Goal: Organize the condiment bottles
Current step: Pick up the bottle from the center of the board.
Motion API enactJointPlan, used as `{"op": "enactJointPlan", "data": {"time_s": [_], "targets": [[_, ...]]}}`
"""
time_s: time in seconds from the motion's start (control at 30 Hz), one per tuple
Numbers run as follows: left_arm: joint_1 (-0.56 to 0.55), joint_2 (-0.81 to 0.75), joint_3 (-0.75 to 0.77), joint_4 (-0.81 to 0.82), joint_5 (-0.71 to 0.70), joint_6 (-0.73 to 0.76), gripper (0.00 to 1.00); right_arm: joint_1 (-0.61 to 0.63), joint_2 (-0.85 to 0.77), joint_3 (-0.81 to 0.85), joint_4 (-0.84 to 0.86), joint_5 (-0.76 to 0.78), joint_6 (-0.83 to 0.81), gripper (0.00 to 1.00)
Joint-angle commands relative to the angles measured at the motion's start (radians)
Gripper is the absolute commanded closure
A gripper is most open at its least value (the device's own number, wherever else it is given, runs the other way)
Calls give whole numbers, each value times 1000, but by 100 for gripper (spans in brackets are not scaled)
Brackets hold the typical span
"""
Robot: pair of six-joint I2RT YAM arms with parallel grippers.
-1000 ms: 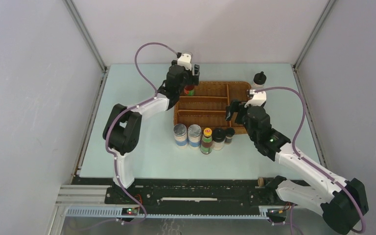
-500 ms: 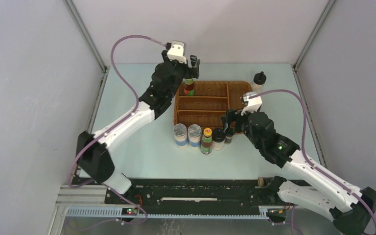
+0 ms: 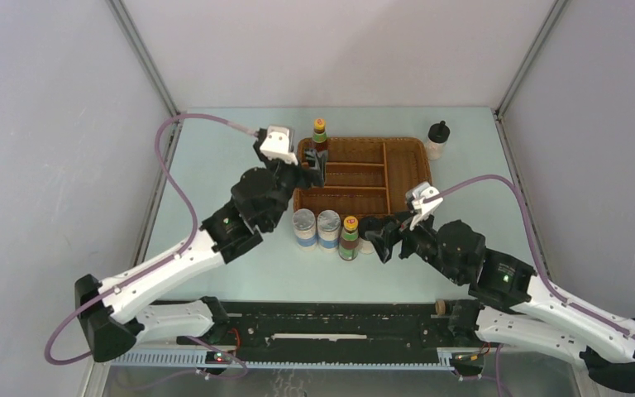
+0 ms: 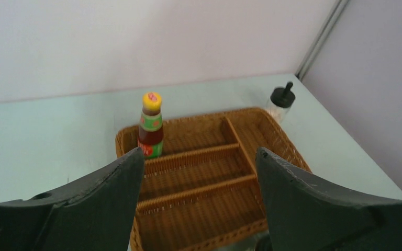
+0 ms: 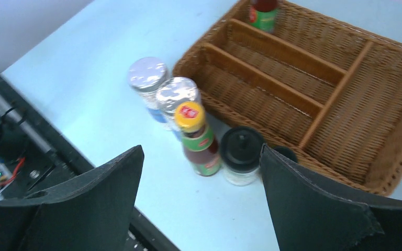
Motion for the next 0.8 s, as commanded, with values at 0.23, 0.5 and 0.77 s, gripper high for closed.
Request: {"op": "enactJointPlan", "data": {"time_s": [0.23,0.5,0.77], "targets": [[-192,-201,-184,-112,-240,-120,18,173,-16,-120,181,28,-101,10],[-227,-295,-261,-124,-269,-152,17,176,28,-227,408,46,-157,10],[-243,-326,-304,-130,-275,-159,17,122,87,-304,615,16,-201,11]]}}
